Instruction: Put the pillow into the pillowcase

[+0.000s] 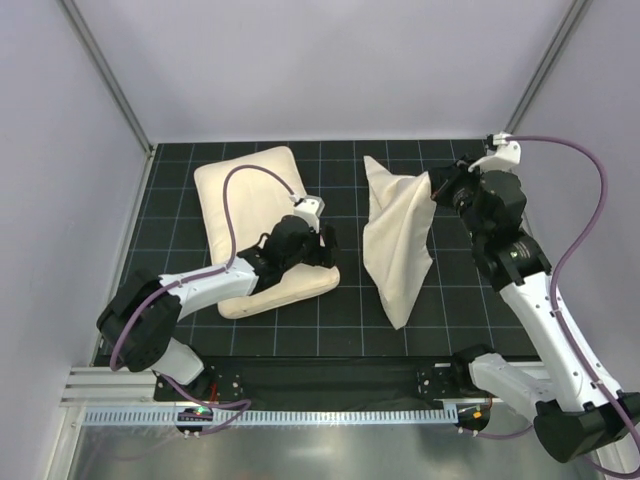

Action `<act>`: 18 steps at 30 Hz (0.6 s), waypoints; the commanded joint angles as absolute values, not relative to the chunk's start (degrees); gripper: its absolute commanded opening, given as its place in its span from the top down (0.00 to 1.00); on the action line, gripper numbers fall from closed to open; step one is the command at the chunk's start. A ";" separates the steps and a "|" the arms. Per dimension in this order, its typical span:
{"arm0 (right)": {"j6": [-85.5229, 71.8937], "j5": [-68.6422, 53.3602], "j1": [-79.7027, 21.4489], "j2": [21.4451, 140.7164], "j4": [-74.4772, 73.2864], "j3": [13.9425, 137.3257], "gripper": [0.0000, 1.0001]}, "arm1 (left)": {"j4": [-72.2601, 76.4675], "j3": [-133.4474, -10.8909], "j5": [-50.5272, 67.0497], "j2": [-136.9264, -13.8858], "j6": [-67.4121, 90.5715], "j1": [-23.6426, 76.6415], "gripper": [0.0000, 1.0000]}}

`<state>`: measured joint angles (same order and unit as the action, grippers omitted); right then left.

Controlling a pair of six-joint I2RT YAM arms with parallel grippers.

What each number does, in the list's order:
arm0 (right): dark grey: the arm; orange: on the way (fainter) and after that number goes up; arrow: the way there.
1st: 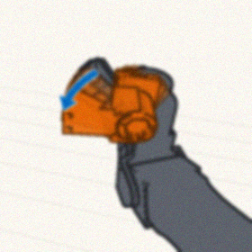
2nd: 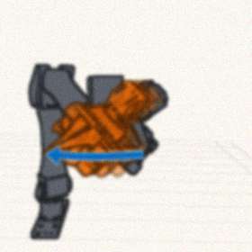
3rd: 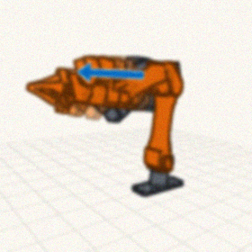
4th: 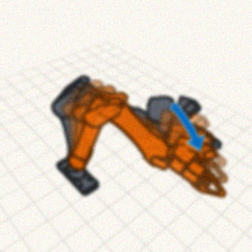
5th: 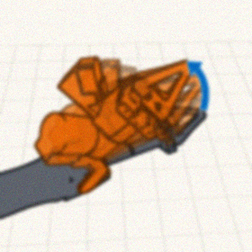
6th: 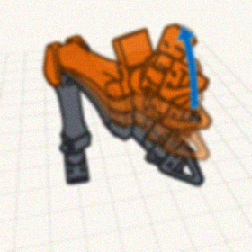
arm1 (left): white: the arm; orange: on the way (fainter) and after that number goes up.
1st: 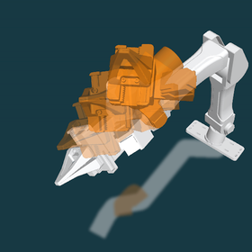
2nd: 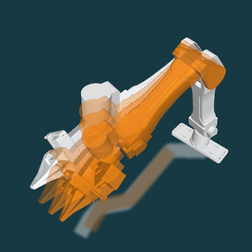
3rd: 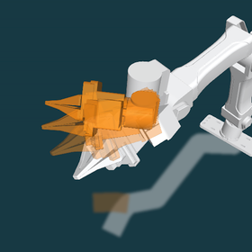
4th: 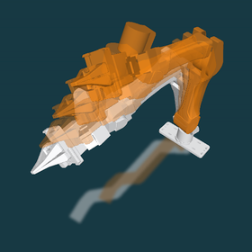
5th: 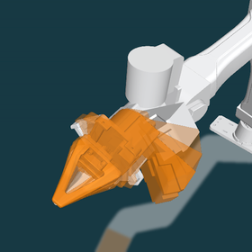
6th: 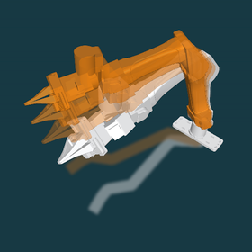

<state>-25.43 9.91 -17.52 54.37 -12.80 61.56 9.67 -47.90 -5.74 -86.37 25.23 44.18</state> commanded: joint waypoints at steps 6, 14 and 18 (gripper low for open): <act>-26.11 5.20 -17.58 58.80 -20.74 73.21 0.96 | 12.66 -49.66 -3.52 -85.96 24.96 44.12 0.22; -21.80 -14.31 -17.67 55.99 -22.14 84.98 0.96 | 13.36 -48.52 -3.08 -84.29 25.31 44.21 0.21; -20.13 -20.72 -17.67 53.79 -23.12 92.36 0.96 | 14.67 -47.03 -4.30 -82.36 25.31 44.12 0.21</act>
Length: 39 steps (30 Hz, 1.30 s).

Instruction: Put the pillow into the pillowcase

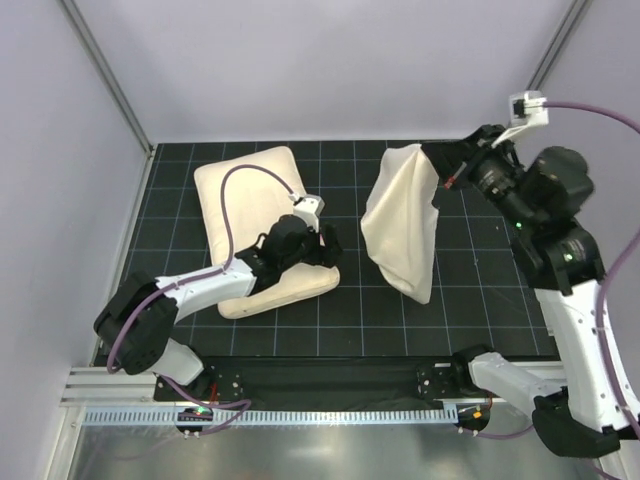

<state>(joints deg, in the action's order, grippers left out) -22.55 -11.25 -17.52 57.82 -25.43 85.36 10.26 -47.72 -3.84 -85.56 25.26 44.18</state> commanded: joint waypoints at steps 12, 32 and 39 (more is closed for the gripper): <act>-20.47 7.18 -17.58 50.96 -31.98 90.80 0.96 | 18.72 -42.36 -5.62 -76.90 25.05 44.21 0.16; -32.61 2.47 0.79 79.34 -34.10 87.88 0.51 | 14.85 -43.77 -12.66 -77.25 25.93 44.12 0.16; -29.35 7.46 -1.93 77.36 -39.63 85.55 0.18 | 14.68 -43.94 -12.04 -77.43 25.31 44.12 0.16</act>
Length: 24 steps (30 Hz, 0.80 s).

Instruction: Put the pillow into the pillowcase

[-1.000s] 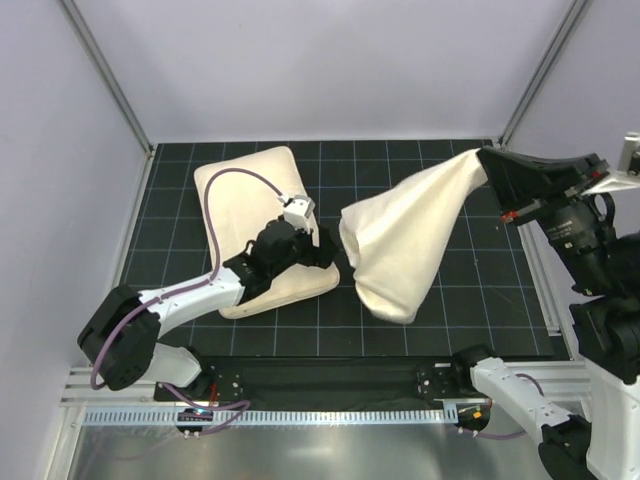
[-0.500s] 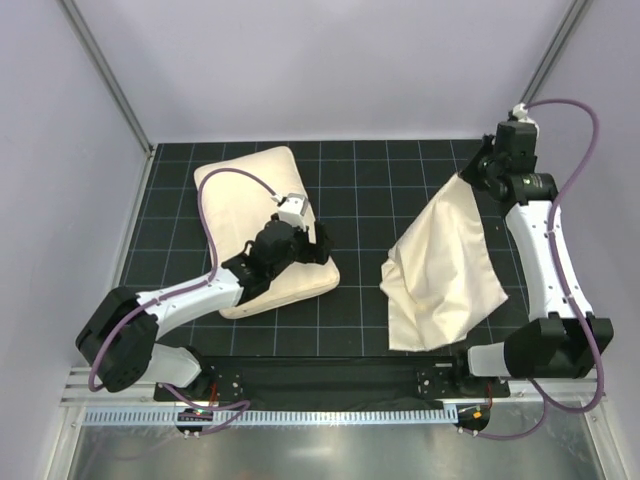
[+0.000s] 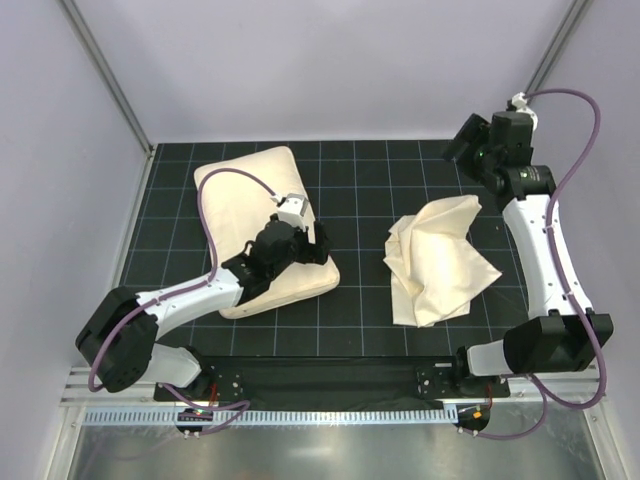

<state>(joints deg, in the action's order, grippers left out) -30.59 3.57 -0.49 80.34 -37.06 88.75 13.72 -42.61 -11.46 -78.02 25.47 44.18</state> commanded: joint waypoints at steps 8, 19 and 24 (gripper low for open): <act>-41.20 14.57 -1.93 58.82 -42.18 55.94 0.09 | 14.59 -44.38 -11.34 -78.40 25.75 44.21 0.16; -51.94 12.85 -1.93 45.79 -47.20 40.88 0.04 | 15.03 -44.38 -8.79 -78.22 26.28 44.12 0.16; -57.11 8.60 -7.02 48.34 -41.93 34.02 0.08 | 15.03 -44.47 -8.70 -78.31 26.46 44.12 0.16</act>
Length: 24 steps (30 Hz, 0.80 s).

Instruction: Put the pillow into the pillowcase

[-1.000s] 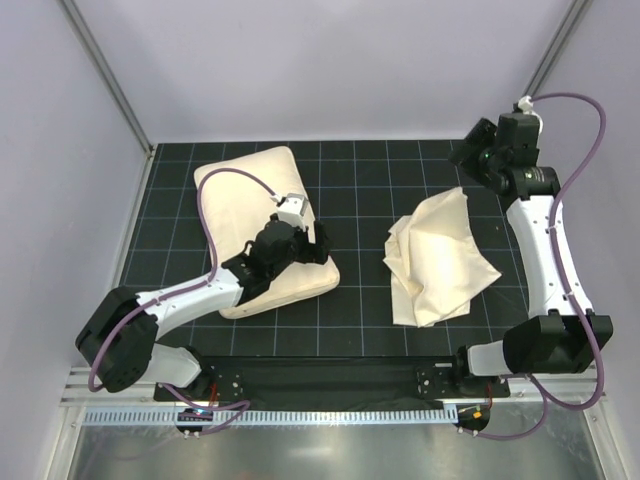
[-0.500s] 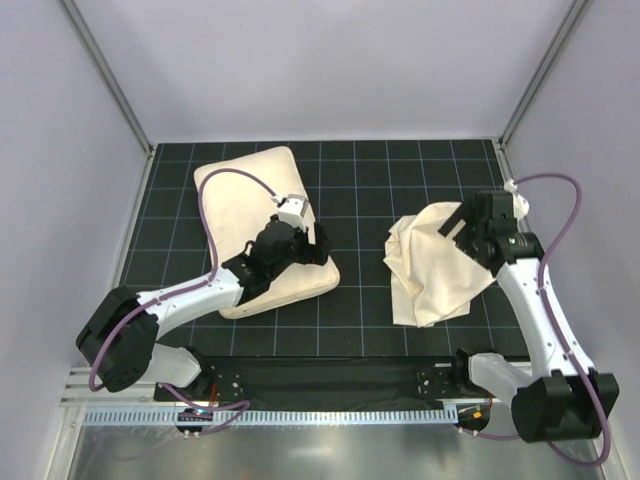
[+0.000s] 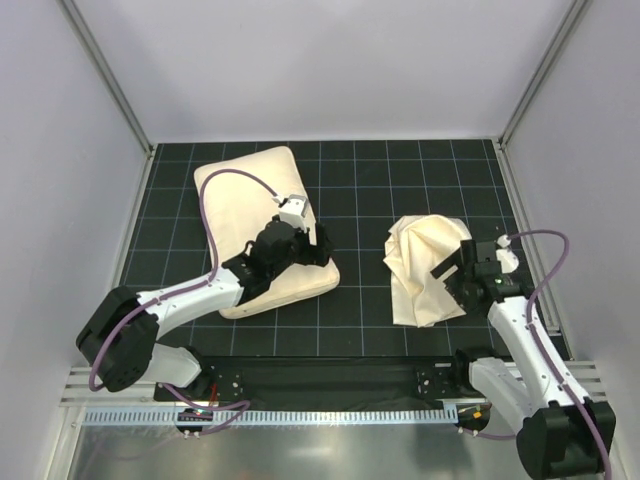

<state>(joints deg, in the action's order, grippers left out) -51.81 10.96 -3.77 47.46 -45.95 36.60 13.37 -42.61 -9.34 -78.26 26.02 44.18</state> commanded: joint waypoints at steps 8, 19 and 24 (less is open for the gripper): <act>-61.70 13.09 -14.85 55.01 -37.89 31.47 0.30 | 14.68 -44.82 -8.26 -78.66 26.72 44.21 0.17; -55.48 16.52 -16.00 51.78 -38.06 36.46 0.96 | 14.41 -45.35 -7.91 -79.45 26.54 44.21 0.17; -47.29 11.35 -16.00 47.20 -34.36 39.81 0.84 | 14.33 -45.62 -7.12 -79.89 26.37 44.21 0.17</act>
